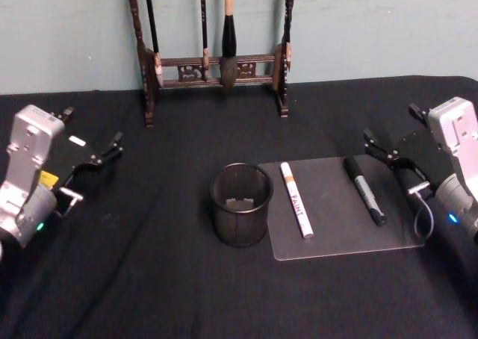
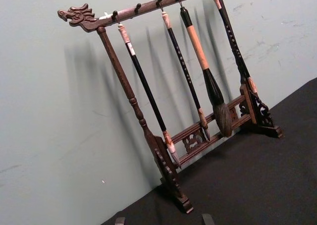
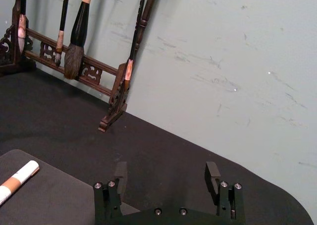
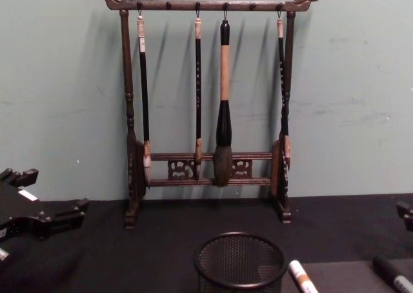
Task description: Pick up the water-based marker from the table and place it into the pen holder.
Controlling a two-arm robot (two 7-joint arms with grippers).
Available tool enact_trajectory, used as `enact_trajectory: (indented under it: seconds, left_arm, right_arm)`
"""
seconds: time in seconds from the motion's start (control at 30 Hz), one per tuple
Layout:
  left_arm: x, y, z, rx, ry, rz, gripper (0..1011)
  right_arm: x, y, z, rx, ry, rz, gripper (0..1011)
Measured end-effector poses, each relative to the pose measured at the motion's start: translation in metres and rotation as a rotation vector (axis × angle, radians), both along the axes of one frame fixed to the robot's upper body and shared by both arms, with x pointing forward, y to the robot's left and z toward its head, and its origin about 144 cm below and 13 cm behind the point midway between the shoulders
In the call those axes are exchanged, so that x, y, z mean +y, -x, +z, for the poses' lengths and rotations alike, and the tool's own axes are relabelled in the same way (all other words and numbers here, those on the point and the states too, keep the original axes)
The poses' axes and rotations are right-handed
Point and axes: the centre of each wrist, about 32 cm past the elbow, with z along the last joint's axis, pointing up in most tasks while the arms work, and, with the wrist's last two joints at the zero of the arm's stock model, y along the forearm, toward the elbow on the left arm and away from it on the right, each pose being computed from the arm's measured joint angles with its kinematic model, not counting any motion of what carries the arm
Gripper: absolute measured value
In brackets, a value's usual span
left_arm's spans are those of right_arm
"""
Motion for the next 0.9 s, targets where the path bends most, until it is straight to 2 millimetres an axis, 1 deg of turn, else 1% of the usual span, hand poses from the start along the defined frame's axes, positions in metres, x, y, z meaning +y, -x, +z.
enact_trajectory:
  seconds: [0.73,0.9]
  left_arm:
    - [0.0000,0.0000,0.0000,0.000,0.000,0.000,1001]
    - [0.0000,0.0000,0.0000,0.000,0.000,0.000,1001]
  right_arm:
    - [0.0000,0.0000,0.0000,0.000,0.000,0.000,1000]
    - [0.0009,0.0017,0.0035,0.013,-0.012,0.025,1000]
